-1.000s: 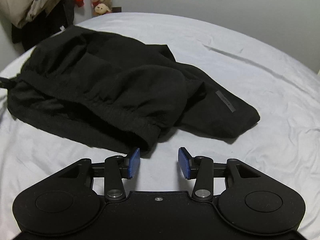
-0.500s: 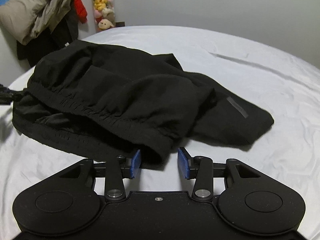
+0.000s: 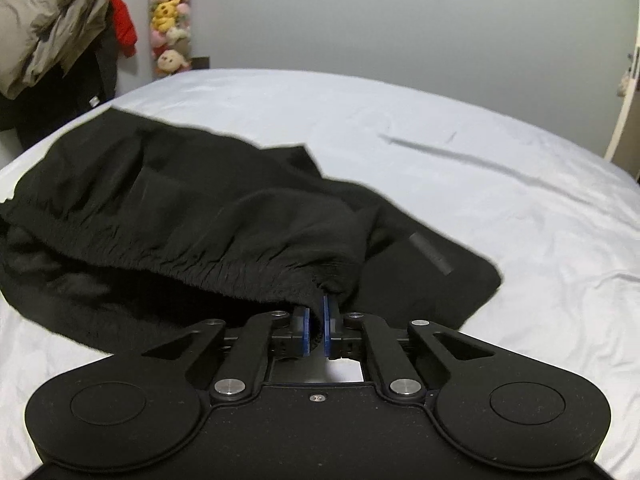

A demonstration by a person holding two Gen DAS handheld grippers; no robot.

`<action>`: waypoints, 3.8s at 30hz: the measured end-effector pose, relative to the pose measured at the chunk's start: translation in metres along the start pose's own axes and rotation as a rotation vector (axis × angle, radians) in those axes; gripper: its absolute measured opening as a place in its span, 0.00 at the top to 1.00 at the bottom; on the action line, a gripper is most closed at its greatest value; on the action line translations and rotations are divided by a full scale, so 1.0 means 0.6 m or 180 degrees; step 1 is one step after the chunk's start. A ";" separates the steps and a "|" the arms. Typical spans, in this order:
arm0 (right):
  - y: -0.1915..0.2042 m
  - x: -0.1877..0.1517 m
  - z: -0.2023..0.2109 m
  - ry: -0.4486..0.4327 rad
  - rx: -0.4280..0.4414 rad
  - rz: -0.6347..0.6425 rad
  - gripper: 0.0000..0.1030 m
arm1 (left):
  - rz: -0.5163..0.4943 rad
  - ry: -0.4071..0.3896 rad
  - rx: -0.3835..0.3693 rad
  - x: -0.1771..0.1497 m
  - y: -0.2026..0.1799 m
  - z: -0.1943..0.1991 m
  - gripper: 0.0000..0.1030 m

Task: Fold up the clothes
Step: 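Lift the shorts by the waistband with both grippers, shaking them out, then lay the shorts down on the bed and open both grippers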

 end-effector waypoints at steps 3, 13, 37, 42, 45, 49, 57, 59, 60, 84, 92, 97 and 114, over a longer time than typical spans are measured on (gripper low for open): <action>-0.010 0.029 0.031 -0.0157 -0.0112 0.0055 0.96 | 0.0025 -0.0097 0.0003 0.027 -0.003 0.031 0.94; -0.083 0.178 0.203 -0.0917 -0.0519 0.0052 0.97 | 0.0331 -0.0659 -0.0037 0.192 -0.011 0.194 0.94; -0.258 0.421 0.396 -0.1038 -0.1101 0.0103 0.96 | 0.0645 -0.0813 0.0022 0.466 -0.078 0.270 0.92; -0.286 0.451 0.310 -0.0946 -0.1114 0.0067 0.96 | 0.0949 -0.0757 -0.0009 0.488 -0.081 0.216 0.92; -0.292 0.478 0.297 -0.1196 -0.1141 0.0194 0.96 | 0.1180 -0.0853 0.0005 0.513 -0.065 0.207 0.92; -0.296 0.512 0.296 -0.1293 -0.1130 0.0339 0.96 | 0.1419 -0.1043 -0.0050 0.536 -0.032 0.230 0.92; -0.297 0.484 0.277 -0.0846 -0.0906 0.0693 0.96 | 0.0988 -0.0258 -0.0189 0.456 -0.027 0.175 0.92; -0.283 0.449 0.264 -0.0577 -0.0805 0.0812 0.96 | 0.0909 -0.0057 -0.0212 0.424 -0.031 0.162 0.92; -0.278 0.425 0.252 -0.0367 -0.0706 0.0849 0.96 | 0.0839 0.0064 -0.0233 0.400 -0.034 0.154 0.92; -0.180 -0.038 0.152 0.2363 0.0587 0.0729 0.96 | -0.0188 0.1697 -0.0585 -0.069 -0.100 0.076 0.92; -0.166 -0.103 0.132 0.2497 0.0609 0.0712 0.96 | -0.0209 0.2005 -0.0559 -0.109 -0.105 0.036 0.90; -0.167 -0.139 0.119 0.2504 0.0610 0.0670 0.96 | -0.0256 0.2105 -0.0501 -0.134 -0.104 0.020 0.84; -0.159 -0.154 0.146 0.2667 0.0685 0.0488 0.85 | -0.0283 0.2321 -0.0480 -0.196 -0.060 0.041 0.55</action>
Point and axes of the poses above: each gripper's, at about its wrist camera, not at the fingertips, and z roughly against the way its jaws point, y to its left, x to its top, the point moved 4 cm from there along -z, roughly the way its jaws point, and after that the axes turned 5 degrees about x, right-handed, at the moved point
